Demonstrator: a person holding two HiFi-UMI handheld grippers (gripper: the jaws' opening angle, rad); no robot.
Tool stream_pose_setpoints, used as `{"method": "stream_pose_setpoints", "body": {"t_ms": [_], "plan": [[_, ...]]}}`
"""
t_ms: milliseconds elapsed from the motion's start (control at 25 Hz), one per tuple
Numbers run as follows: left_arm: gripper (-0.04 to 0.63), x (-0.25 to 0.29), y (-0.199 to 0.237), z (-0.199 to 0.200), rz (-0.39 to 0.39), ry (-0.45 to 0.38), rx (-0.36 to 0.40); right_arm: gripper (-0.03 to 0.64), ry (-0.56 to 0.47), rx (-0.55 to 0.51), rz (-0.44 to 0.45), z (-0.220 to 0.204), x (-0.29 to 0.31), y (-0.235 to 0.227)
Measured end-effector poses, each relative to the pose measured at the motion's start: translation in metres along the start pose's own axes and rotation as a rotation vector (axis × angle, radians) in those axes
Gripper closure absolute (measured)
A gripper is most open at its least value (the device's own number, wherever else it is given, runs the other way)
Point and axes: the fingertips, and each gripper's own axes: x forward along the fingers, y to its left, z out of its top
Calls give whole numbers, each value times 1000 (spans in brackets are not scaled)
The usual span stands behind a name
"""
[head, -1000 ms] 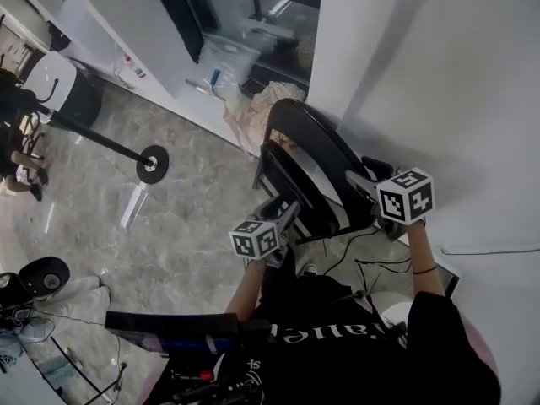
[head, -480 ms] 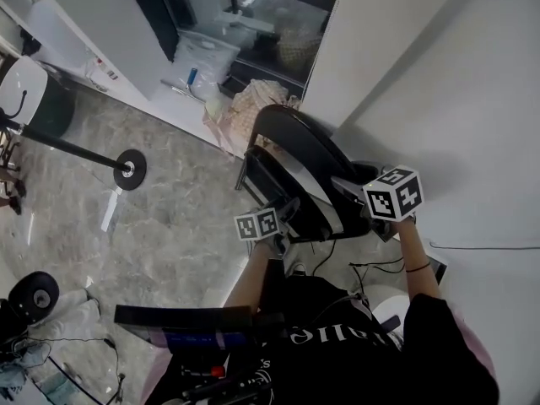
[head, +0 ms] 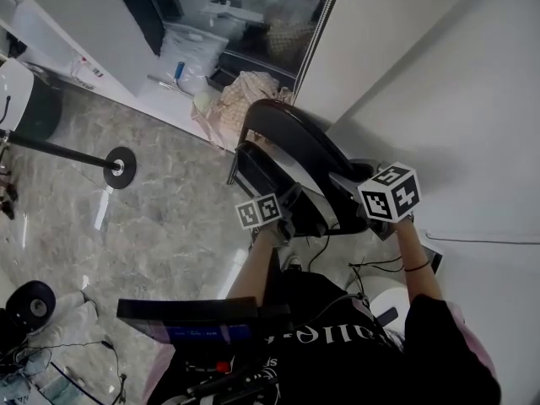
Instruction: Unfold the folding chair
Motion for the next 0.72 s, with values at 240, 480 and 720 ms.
{"method": "stream_pose_setpoints", "body": {"t_ms": [240, 480, 720], "plan": [[388, 5, 11, 3, 44, -23, -54, 499, 9, -37, -47, -2, 1, -1], [448, 4, 10, 4, 44, -69, -112, 503, 23, -36, -46, -4, 4, -6], [538, -10, 2, 2, -40, -140, -211, 517, 18, 4, 24, -5, 1, 4]]}}
